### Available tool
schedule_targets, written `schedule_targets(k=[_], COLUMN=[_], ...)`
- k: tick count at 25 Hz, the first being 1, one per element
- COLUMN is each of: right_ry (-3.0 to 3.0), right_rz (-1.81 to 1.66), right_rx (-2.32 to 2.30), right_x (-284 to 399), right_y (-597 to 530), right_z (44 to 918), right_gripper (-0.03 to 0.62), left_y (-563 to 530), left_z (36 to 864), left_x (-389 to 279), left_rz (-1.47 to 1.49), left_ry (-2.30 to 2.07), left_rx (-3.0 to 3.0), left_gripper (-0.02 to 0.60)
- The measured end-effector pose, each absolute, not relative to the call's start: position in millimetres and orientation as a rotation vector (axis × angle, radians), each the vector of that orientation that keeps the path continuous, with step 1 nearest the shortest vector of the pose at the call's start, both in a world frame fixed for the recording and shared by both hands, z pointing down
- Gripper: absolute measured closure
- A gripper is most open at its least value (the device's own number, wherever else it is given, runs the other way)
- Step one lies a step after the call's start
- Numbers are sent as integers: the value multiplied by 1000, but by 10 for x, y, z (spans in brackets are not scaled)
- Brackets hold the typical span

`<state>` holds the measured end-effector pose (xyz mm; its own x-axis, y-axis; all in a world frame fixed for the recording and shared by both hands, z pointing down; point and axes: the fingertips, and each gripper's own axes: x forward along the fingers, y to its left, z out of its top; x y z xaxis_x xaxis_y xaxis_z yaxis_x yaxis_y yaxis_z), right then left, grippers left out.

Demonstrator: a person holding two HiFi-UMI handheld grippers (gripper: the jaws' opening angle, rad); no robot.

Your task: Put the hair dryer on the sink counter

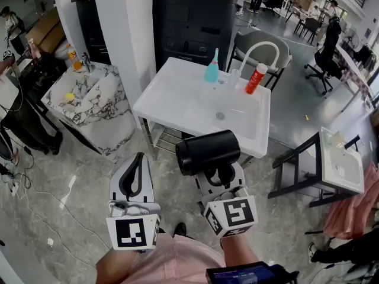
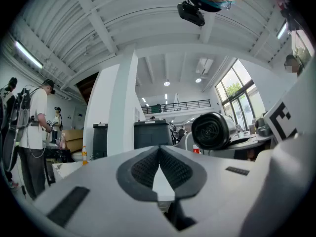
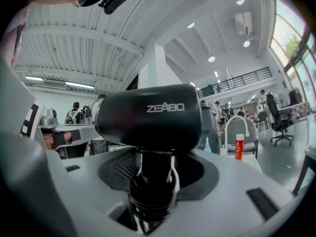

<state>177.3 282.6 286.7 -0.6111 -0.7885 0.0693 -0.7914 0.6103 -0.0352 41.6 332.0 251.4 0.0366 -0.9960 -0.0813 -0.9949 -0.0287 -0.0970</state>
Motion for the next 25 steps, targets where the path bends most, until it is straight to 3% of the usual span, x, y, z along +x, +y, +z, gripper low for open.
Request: schedule_targets(k=[14,25], right_ry=[-2795,-2744], right_rz=[135,181], right_rx=[1357,1354], right_x=[1866,1587], right_y=[2764,2080], right_z=[2905,3180], right_gripper=[376,376], left_y=[3258,2503], left_z=[2610,2890], left_x=[459,82], left_rz=[-19,-45], left_ry=[2122,2160], left_rx=[-2167,-2179], left_gripper=[571,571])
